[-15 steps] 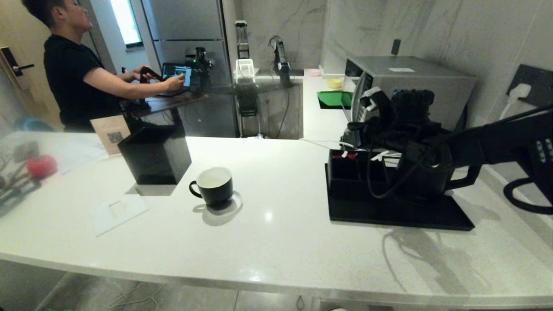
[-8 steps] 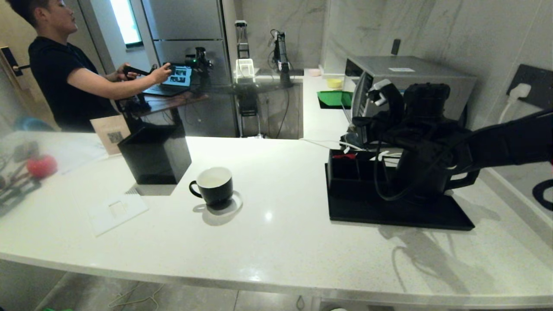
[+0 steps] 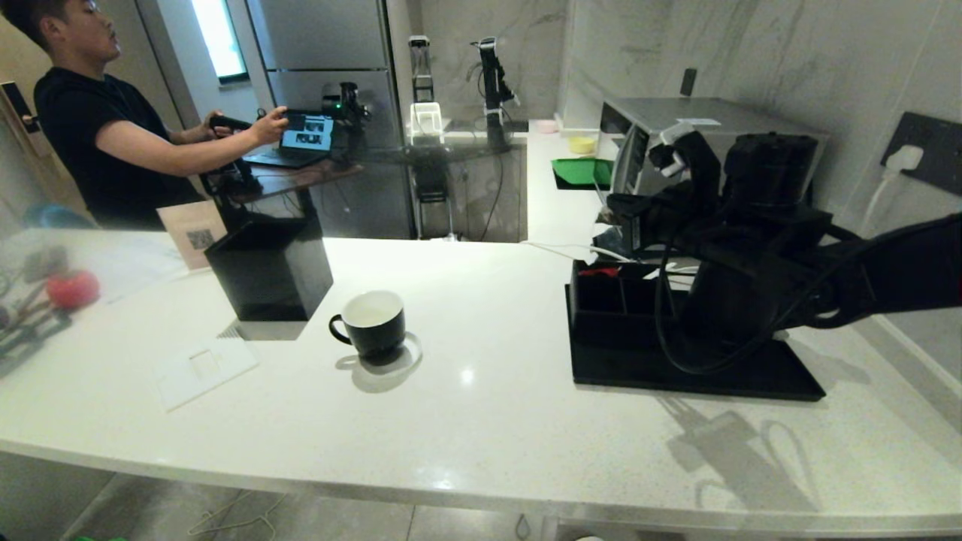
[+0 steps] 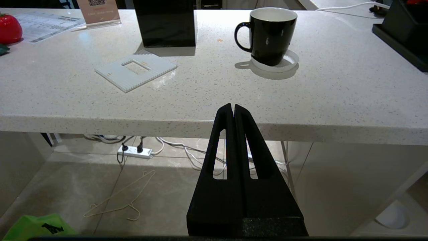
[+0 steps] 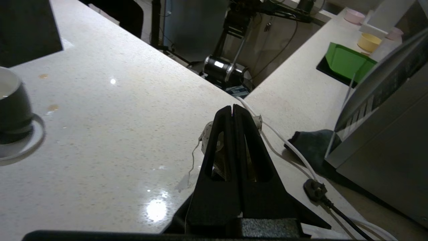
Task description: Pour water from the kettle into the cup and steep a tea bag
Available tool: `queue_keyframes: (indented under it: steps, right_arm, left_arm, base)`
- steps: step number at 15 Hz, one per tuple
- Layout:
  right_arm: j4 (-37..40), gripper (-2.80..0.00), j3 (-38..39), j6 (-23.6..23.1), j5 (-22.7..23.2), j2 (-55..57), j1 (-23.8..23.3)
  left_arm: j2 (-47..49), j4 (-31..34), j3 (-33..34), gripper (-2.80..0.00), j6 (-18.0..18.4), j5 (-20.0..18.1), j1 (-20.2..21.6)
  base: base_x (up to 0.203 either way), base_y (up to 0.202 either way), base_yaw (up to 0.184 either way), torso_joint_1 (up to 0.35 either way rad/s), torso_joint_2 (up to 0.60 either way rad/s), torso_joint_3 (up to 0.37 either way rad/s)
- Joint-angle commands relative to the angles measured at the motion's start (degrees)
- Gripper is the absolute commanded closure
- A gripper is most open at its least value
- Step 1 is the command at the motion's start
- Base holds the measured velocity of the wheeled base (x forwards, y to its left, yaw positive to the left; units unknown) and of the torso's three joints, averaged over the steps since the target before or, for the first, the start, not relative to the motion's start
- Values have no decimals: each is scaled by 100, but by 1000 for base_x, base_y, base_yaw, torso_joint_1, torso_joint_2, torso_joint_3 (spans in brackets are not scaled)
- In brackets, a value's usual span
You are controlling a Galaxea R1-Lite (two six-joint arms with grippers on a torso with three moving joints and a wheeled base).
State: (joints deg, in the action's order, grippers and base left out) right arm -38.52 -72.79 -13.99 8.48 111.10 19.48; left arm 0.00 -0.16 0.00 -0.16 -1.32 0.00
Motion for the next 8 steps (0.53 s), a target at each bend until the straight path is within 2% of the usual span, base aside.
queue_keyframes:
  steps: [1,8]
  right_arm:
    - [-24,0,138,-7,4,-271,113]
    - [-33,0,609,-24,4,-718,407]
  left_arm:
    - [0,-2,0,0,6,0,0]
    - [0,-2,0,0,-2,0,0]
  base:
    - [0,0,0,0,0,0]
    - [0,0,0,0,0,0]
